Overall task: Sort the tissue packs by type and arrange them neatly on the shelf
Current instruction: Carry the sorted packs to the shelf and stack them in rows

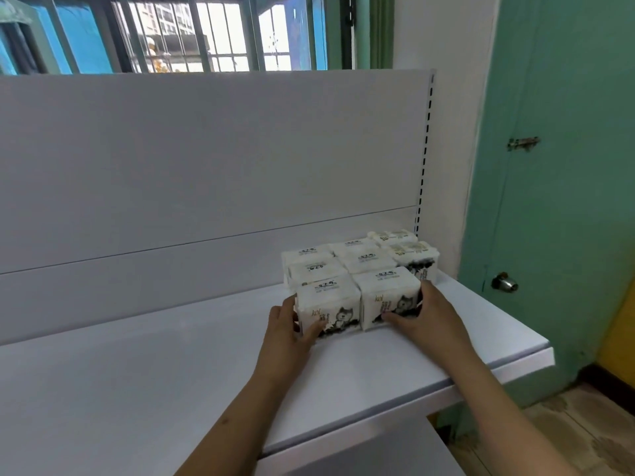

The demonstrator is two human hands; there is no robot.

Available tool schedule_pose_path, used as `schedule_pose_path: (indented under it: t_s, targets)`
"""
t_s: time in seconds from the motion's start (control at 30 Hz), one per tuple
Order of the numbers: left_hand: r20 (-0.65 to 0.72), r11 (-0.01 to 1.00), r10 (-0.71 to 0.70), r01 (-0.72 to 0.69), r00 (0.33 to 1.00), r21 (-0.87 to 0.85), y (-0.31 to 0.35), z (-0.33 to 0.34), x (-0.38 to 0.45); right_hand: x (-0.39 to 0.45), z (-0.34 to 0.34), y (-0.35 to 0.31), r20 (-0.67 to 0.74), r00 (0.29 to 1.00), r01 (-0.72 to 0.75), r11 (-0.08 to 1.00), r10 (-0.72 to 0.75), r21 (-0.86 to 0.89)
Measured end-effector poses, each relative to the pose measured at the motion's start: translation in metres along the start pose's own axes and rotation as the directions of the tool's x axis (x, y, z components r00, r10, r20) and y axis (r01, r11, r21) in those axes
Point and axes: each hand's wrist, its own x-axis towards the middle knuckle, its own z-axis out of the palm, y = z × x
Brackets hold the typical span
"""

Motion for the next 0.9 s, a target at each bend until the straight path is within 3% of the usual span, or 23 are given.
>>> schedule_pose_path:
  t_s: [0.13, 0.33, 0.4, 0.47, 0.53, 0.63, 0.73, 0.9]
  targets:
    - [0.032, 0.999, 0.008, -0.009, 0.999, 0.052, 0.009, -0.001, -0.004, -0.001, -0.001, -0.001, 0.015, 1.0, -0.013, 1.0, 0.013, -0.018]
    - [0.195, 0.999, -0.036, 0.033, 0.98, 0.017, 0.017, -0.023, -0.003, -0.008, -0.013, -0.011, 0.19, 0.981, -0.056, 0.998, 0.051, 0.021]
    - [0.132, 0.997, -0.073, 0.069, 0.989, 0.039, 0.028, -0.033, -0.009, -0.016, -0.025, -0.014, 0.238, 0.964, -0.105, 0.993, 0.116, -0.055]
    - [0.015, 0.998, 0.022, -0.023, 1.0, 0.062, 0.042, -0.037, -0.018, -0.025, -0.039, -0.016, 0.184, 0.966, -0.159, 0.978, 0.183, -0.138]
    - [-0.018, 0.979, 0.195, -0.194, 0.981, 0.056, 0.062, -0.034, -0.034, -0.036, -0.058, -0.023, 0.089, 0.97, -0.212, 0.965, 0.227, -0.154]
    - [0.082, 0.91, 0.412, -0.414, 0.908, 0.016, 0.089, -0.018, -0.067, -0.065, -0.091, -0.04, -0.034, 0.948, -0.319, 0.94, 0.317, -0.121]
    - [0.255, 0.855, 0.512, -0.514, 0.82, -0.066, 0.106, 0.003, -0.114, -0.114, -0.127, -0.061, -0.162, 0.917, -0.387, 0.911, 0.364, -0.143]
    - [0.54, 0.767, 0.612, -0.599, 0.578, -0.229, 0.119, 0.041, -0.224, -0.245, -0.187, -0.088, -0.367, 0.848, -0.489, 0.831, 0.382, -0.264]
